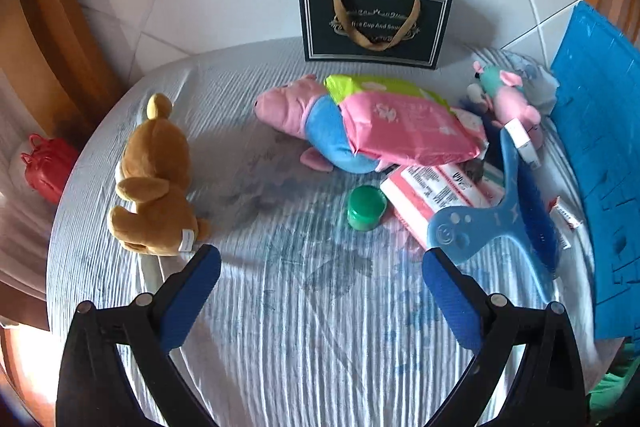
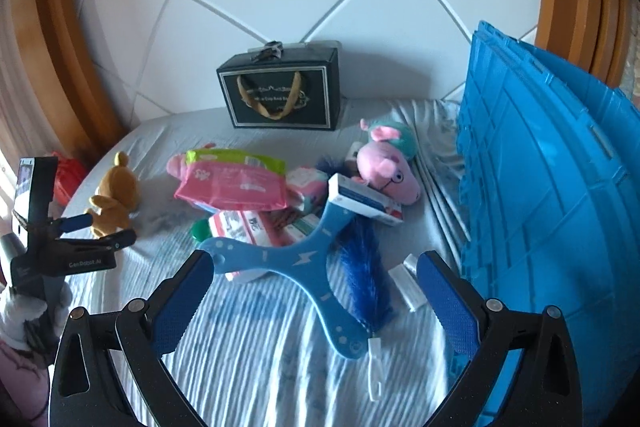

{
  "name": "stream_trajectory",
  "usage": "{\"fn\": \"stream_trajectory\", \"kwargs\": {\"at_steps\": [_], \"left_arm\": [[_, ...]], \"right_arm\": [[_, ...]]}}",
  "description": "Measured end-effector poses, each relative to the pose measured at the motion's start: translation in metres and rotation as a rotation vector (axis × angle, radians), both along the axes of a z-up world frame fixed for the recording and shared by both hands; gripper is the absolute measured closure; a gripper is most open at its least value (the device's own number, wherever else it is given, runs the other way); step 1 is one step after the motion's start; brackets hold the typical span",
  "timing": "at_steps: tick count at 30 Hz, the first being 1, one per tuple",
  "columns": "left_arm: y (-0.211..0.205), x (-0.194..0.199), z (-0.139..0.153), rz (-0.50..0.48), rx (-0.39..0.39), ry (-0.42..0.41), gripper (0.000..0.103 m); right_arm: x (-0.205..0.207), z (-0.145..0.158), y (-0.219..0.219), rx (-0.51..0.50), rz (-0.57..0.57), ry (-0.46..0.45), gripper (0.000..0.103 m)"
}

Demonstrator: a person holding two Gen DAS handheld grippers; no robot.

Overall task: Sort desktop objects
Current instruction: 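Bring both tools back from the bin to the item heap, then grasp the green cap with the left tool while the right tool grasps the blue boomerang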

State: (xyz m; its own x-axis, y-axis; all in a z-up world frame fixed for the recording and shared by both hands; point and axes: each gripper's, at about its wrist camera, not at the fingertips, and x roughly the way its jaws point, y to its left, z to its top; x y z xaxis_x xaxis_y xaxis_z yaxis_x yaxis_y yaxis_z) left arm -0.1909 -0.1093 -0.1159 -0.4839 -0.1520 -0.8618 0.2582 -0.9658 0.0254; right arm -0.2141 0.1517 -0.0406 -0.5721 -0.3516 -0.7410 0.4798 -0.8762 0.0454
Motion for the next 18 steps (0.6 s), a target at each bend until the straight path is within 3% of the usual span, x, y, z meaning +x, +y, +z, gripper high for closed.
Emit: {"fn": "stream_trajectory", "kwargs": {"at_steps": [3,6,8,9,14,18], "left_arm": [[-0.002,-0.009,-0.031,0.007,0.005,-0.036,0.001],[-0.004,-0.024,-0.059,-0.007,0.024,-0.068,0.010],[-0.004,-0.035,-0.075,-0.026,0.034,-0.081,0.022],[-0.002,-0.041,-0.082,-0.032,0.035,-0.087,0.022],[0.001,-0.063,-0.104,-0.058,0.046,-0.053,0.028],[-0.002,-0.080,-0.111,-0.081,0.116,-0.005,0.028]], "right_arm": [[-0.019,-0.030,-0.003,0.004,-0.032,-0.057,0.000],[-0.036,-0.049,-0.008,-0.006,-0.053,-0.100,0.000],[-0.048,-0.061,-0.018,-0.009,-0.008,-0.159,0.000],[-0.053,-0.065,-0.025,0.007,0.008,-0.169,0.000],[-0.076,-0.081,-0.057,0.015,0.043,-0.211,0.002],[-0.090,-0.097,-0.086,0.041,0.090,-0.239,0.006]]}}
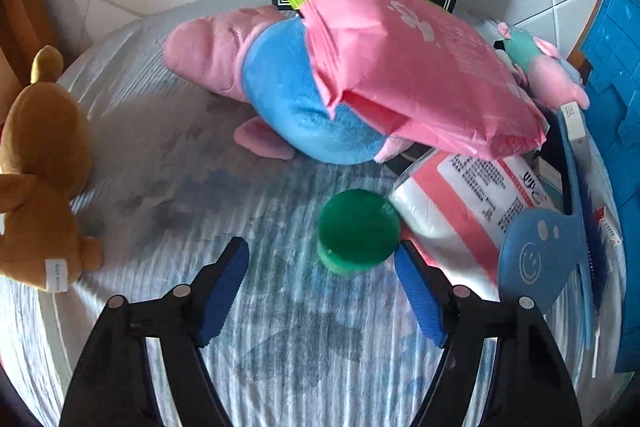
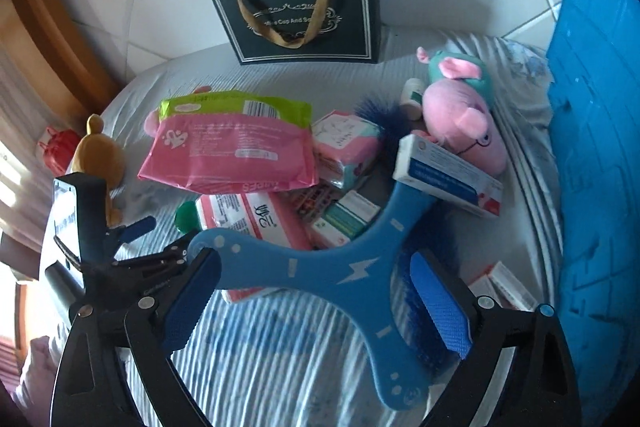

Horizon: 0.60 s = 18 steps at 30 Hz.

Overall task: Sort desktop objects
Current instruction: 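Grasp the green cap with the left tool while the right tool grasps the blue boomerang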

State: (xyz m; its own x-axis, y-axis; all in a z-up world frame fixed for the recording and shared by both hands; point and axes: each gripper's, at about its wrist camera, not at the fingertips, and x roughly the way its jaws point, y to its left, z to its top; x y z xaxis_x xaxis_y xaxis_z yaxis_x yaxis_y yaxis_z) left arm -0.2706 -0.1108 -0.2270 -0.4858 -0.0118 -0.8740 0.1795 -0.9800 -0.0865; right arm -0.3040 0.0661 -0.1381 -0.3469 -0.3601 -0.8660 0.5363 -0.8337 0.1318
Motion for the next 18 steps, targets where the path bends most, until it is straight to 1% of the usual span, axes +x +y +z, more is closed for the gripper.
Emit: {"fn": "stream_trajectory", "kwargs": {"at_steps": [2,3,4,5,6,7,9,13,15,17,18], "left_arm": [[0.006,-0.008,-0.008,-0.026,-0.029,-0.018,0.028],[0.009,-0.011,-0.012,-0.045,-0.042,-0.025,0.030],[0.010,-0.012,-0.017,-0.060,-0.036,-0.034,0.046],[0.010,-0.012,-0.022,-0.066,-0.015,-0.051,0.060],[0.009,-0.009,-0.021,-0.063,-0.023,-0.026,0.063],[0.008,-0.006,-0.020,-0.059,-0.035,-0.028,0.063],[0.000,0.003,-0.016,-0.046,-0.031,-0.031,0.063],[-0.023,0.030,-0.004,0.014,-0.039,-0.027,0.063],[-0.030,0.043,0.003,0.032,-0.053,-0.027,0.063],[-0.036,0.051,0.010,0.049,-0.046,-0.026,0.063],[-0.037,0.054,0.014,0.054,-0.042,-0.024,0.063]], "right_arm": [[-0.005,-0.008,-0.014,0.009,0.020,-0.018,0.006],[-0.007,-0.011,-0.018,0.013,0.027,-0.024,0.006],[-0.009,-0.015,-0.025,0.020,0.041,-0.031,0.007],[-0.012,-0.019,-0.032,0.030,0.055,-0.035,0.008],[-0.013,-0.022,-0.039,0.039,0.069,-0.037,0.012],[-0.013,-0.025,-0.045,0.047,0.082,-0.040,0.018],[-0.014,-0.034,-0.058,0.066,0.106,-0.058,0.024],[-0.006,-0.044,-0.078,0.085,0.163,-0.074,0.024],[0.001,-0.046,-0.090,0.105,0.204,-0.064,0.023],[0.001,-0.053,-0.105,0.161,0.230,-0.061,0.016],[0.000,-0.056,-0.111,0.186,0.220,-0.057,0.011]]}}
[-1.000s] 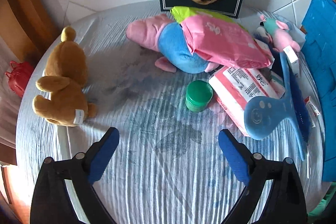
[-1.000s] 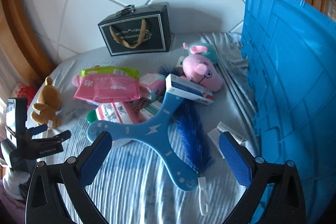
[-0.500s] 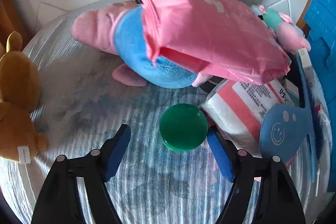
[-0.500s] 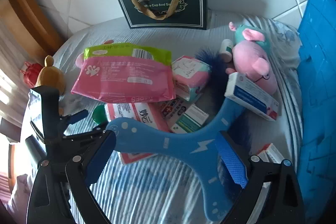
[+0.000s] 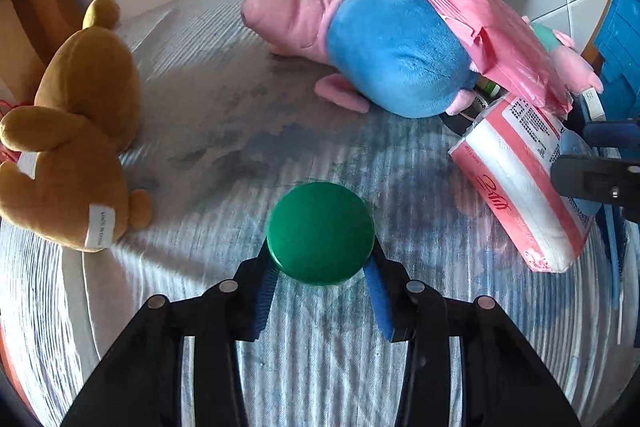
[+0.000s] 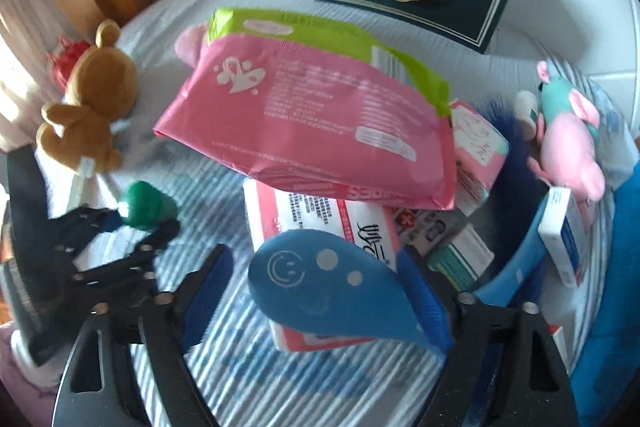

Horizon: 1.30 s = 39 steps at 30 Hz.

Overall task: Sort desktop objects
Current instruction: 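Grasp the green cap with the left tool while the right tool grasps the blue boomerang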

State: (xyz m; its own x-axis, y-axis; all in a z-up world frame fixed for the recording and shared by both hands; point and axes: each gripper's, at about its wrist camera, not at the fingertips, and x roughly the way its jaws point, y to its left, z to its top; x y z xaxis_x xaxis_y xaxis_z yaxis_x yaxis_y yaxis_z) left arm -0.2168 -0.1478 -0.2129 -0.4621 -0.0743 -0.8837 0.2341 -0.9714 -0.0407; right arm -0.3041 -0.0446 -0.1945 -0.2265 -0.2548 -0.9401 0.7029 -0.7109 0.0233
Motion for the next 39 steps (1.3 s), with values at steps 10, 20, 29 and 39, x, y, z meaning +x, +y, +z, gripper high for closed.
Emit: {"fn": "stream_trajectory", "kwargs": {"at_steps": [10,20,29,39], "left_arm": [[0.013,0.008,0.029,0.021,0.025,0.029,0.063],[0.026,0.040,0.091,0.039,-0.002,0.137,0.063],[0.016,0.040,0.049,0.041,0.024,0.098,0.063],[0.043,0.012,0.027,-0.034,0.041,0.052,0.063]], "right_arm": [[0.004,-0.030,-0.047,0.221,0.065,0.117,0.023],[0.035,0.050,0.007,-0.102,0.029,0.075,0.087],[0.040,0.039,0.046,-0.064,-0.084,0.027,0.043],[0.024,0.004,0.139,-0.001,-0.190,0.017,0.043]]}}
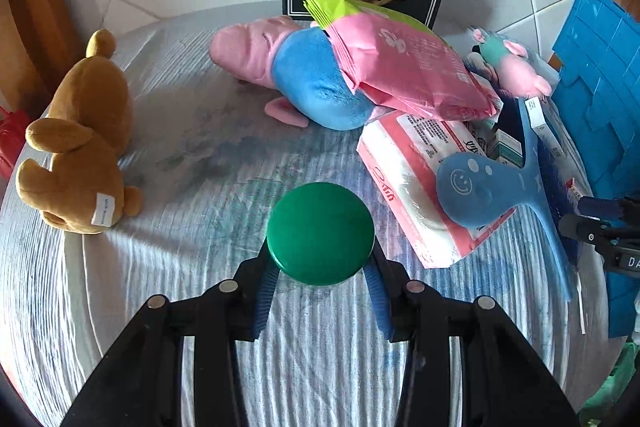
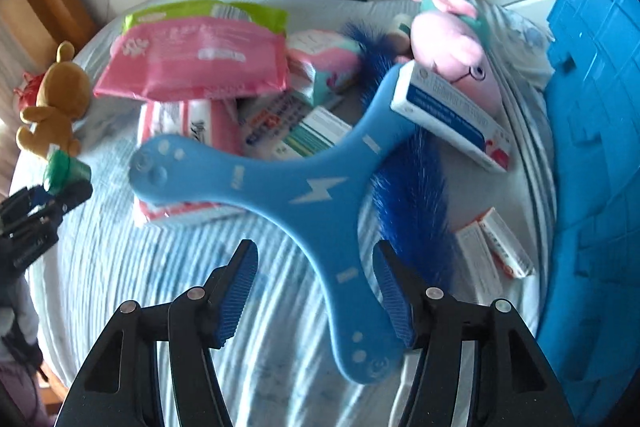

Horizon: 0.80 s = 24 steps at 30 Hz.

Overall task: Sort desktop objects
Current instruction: 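Grasp the green cap with the left tool while the right tool grasps the blue boomerang, then carry the green cap with the left tool while the right tool carries the boomerang to the bin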

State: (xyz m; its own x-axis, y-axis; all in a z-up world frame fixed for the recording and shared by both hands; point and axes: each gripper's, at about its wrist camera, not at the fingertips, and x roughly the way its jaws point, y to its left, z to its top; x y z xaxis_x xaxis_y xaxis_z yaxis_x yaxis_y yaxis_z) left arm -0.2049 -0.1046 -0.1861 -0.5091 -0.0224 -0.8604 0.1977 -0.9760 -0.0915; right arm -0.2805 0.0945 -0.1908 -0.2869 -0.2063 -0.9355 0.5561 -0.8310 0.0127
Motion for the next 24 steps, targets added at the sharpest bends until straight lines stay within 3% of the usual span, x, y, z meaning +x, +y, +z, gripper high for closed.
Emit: {"fn": "stream_trajectory", "kwargs": {"at_steps": [8,10,13,18,20,22,24], "left_arm": [[0.017,-0.011,-0.010,-0.047,-0.017,-0.041,0.063],[0.019,-0.012,-0.010,-0.049,-0.024,-0.043,0.063],[0.022,-0.012,-0.005,-0.053,-0.031,-0.029,0.063],[0.028,-0.003,0.023,-0.060,-0.047,0.044,0.063],[0.030,0.002,0.040,-0.067,-0.052,0.087,0.063],[0.034,0.009,0.059,-0.075,-0.063,0.133,0.063],[0.039,0.017,0.077,-0.081,-0.072,0.179,0.063]], "right_arm": [[-0.014,-0.040,-0.015,0.032,0.067,-0.011,0.043],[-0.021,-0.043,-0.018,0.038,0.063,0.013,0.058],[-0.025,-0.040,-0.018,0.023,0.060,0.030,0.060],[-0.009,0.004,-0.007,-0.067,0.049,0.126,0.071],[0.001,0.027,-0.006,-0.093,0.058,0.175,0.078],[0.013,0.050,-0.003,-0.111,0.059,0.226,0.093],[0.022,0.069,-0.005,-0.134,0.052,0.270,0.094]]}}
